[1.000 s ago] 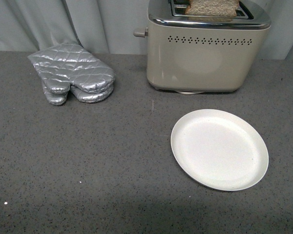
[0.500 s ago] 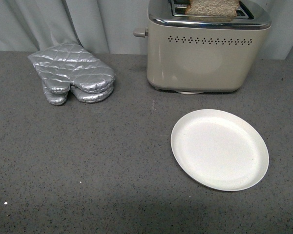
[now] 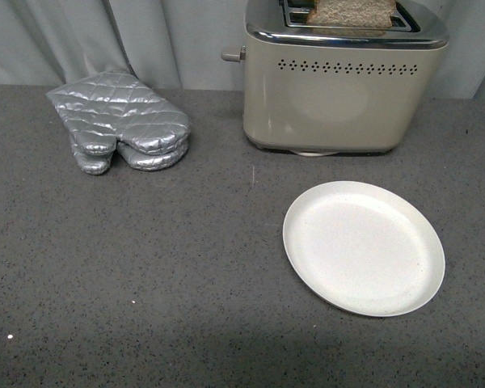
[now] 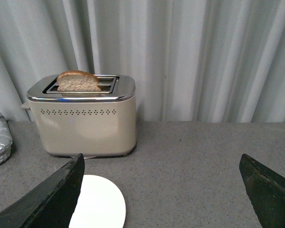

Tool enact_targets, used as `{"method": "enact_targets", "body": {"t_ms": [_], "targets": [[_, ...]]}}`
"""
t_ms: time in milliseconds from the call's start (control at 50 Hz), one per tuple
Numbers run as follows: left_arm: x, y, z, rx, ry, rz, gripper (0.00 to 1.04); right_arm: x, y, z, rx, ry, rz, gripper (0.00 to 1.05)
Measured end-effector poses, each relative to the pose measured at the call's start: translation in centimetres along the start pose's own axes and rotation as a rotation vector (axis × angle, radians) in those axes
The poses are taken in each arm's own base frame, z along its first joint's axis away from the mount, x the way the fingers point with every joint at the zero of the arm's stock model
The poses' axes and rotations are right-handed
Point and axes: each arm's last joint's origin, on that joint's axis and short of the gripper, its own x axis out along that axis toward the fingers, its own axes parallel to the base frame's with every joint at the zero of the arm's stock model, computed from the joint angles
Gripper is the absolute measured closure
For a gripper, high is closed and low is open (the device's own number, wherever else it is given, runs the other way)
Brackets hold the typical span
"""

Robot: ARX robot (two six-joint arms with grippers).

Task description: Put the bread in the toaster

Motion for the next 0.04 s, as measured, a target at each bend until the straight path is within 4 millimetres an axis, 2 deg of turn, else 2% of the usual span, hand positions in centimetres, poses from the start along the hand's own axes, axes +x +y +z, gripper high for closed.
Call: {"method": "enact_targets", "body": {"t_ms": [40], "targets": [[0.00, 0.00, 0.00, 0.000, 0.000, 0.000, 0.07, 0.00, 0.00, 0.00, 0.000, 0.000, 0.000, 0.10]]}}
